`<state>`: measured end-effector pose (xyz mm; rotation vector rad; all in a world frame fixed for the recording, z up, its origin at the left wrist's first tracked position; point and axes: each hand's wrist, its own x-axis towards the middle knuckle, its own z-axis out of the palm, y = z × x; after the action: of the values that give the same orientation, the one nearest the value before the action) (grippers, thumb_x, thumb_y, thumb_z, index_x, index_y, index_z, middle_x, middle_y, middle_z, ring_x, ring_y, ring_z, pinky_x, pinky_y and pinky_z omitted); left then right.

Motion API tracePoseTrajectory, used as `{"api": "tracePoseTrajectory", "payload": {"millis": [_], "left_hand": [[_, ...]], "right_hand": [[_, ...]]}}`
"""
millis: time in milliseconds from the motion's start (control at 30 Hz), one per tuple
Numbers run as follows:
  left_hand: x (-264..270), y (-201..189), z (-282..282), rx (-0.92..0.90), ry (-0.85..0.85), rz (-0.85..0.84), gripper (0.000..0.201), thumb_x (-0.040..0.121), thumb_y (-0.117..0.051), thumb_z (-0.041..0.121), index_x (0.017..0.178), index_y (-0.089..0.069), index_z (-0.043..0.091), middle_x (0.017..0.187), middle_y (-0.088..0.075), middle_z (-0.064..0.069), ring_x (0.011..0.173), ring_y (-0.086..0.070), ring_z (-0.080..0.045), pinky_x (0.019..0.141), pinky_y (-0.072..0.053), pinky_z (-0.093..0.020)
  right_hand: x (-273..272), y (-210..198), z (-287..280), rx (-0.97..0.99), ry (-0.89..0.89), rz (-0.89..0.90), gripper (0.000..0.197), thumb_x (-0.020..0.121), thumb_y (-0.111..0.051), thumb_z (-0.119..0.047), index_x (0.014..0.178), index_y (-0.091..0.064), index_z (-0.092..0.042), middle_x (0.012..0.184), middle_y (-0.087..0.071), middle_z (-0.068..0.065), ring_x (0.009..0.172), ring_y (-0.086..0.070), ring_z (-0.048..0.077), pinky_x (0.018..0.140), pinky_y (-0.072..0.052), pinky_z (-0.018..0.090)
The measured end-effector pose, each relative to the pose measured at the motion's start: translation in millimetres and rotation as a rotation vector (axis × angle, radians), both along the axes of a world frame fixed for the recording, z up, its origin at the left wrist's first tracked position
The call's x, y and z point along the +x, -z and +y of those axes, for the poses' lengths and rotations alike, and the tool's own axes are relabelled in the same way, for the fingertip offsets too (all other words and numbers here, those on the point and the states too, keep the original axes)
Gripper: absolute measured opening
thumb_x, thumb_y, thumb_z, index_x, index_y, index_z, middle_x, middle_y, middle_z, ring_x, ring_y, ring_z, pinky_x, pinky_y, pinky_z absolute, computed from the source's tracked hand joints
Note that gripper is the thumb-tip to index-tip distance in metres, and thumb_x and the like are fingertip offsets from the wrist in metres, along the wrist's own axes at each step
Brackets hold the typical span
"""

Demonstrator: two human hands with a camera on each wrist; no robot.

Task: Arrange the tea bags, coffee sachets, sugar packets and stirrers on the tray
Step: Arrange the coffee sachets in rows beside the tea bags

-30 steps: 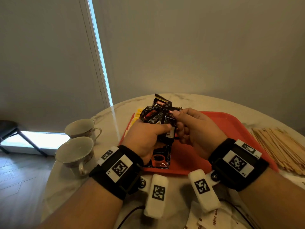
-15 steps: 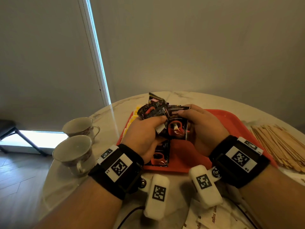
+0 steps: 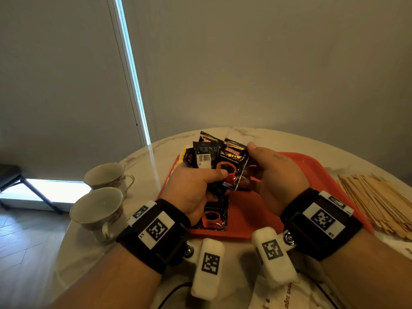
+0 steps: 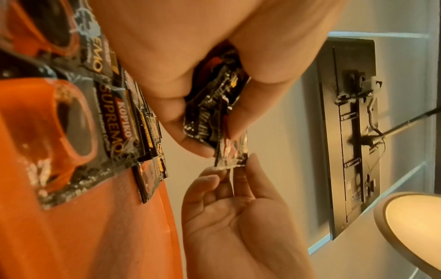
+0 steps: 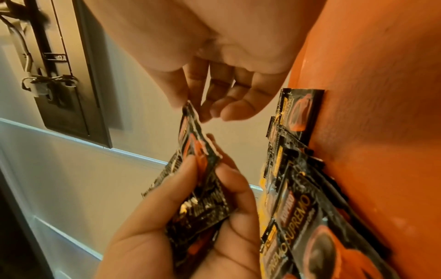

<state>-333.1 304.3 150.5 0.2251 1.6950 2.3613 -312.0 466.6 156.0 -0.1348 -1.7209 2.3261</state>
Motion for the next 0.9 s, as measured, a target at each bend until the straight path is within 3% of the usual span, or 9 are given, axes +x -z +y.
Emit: {"api": "tracePoseTrajectory", "payload": {"millis": [67,167,233,400,567,667,800,900], "left_hand": [[-2,-1,-1,0.029,-0.032,-0.037,0.028,0.090,-0.064,-0.011,0.114,-0.069,0.002,0.099,-0.078,-0.017,0.078,-0.078,-0.025,0.058,-0.062,-0.034],[-4,-3,-3,0.069,-0.047,-0.083,0.023,0.092,-0.065,-0.005,0.115,-0.069,0.001,0.090,-0.079,-0.014,0.075,-0.077,-0.024,0.059,-0.062,-0.033],[-3,-5,-4,0.081,-0.048,-0.097,0.019,0.094,-0.067,0.002,0.112,-0.071,0.001,0.086,-0.079,-0.011,0.074,-0.077,-0.023,0.061,-0.063,-0.035],[-2,-9,-3,0.118,-0.063,-0.102,0.025,0.099,-0.066,0.029,0.116,-0.072,0.012,0.103,-0.080,-0.012,0.092,-0.078,-0.030,0.069,-0.062,-0.043],[-6,-9,-2,0.144,-0.146,-0.142,0.018,0.102,-0.062,0.021,0.111,-0.070,0.008,0.092,-0.080,-0.013,0.080,-0.079,-0.029,0.065,-0.064,-0.044],[-12,-6,-4,0.158,-0.218,-0.172,0.026,0.100,-0.064,0.019,0.124,-0.067,0.008,0.105,-0.079,-0.016,0.090,-0.079,-0.033,0.070,-0.064,-0.050],[-17,-3,-5,0.168,-0.239,-0.176,0.031,0.099,-0.066,0.020,0.128,-0.066,0.009,0.109,-0.078,-0.016,0.095,-0.078,-0.035,0.074,-0.064,-0.054],[-18,-2,-5,0.169,-0.240,-0.168,0.030,0.098,-0.067,0.019,0.127,-0.067,0.009,0.109,-0.078,-0.016,0.096,-0.078,-0.035,0.081,-0.062,-0.061]], "right_hand": [[-1,1,1,-0.002,-0.046,-0.014,0.036,0.097,-0.064,-0.031,0.114,-0.069,0.001,0.092,-0.066,0.011,0.071,-0.059,0.018,0.063,-0.050,0.034],[-1,5,1,0.071,-0.140,-0.001,0.028,0.091,-0.068,-0.005,0.117,-0.064,0.005,0.094,-0.066,0.013,0.074,-0.063,0.018,0.069,-0.055,0.035],[-1,6,0,0.115,-0.152,0.003,0.024,0.090,-0.066,0.004,0.113,-0.064,0.007,0.096,-0.069,0.015,0.078,-0.068,0.021,0.072,-0.059,0.037],[0,4,0,0.094,-0.143,-0.036,0.014,0.091,-0.066,0.003,0.104,-0.067,-0.001,0.091,-0.069,0.014,0.074,-0.067,0.019,0.067,-0.060,0.034],[-2,0,3,-0.010,-0.062,-0.102,0.004,0.097,-0.063,-0.008,0.096,-0.066,-0.006,0.083,-0.071,0.011,0.070,-0.068,0.021,0.059,-0.060,0.030],[-7,1,19,0.045,0.054,-0.208,0.007,0.097,-0.062,-0.007,0.091,-0.064,-0.007,0.077,-0.069,0.010,0.062,-0.067,0.021,0.054,-0.055,0.027],[-12,12,40,0.164,0.093,-0.470,0.003,0.094,-0.065,-0.003,0.091,-0.064,-0.004,0.050,-0.059,0.000,0.056,-0.054,0.015,0.051,-0.048,0.026],[-14,15,45,0.221,0.054,-0.581,0.005,0.091,-0.069,-0.004,0.091,-0.065,-0.004,0.055,-0.055,0.003,0.054,-0.051,0.015,0.048,-0.046,0.025]]}}
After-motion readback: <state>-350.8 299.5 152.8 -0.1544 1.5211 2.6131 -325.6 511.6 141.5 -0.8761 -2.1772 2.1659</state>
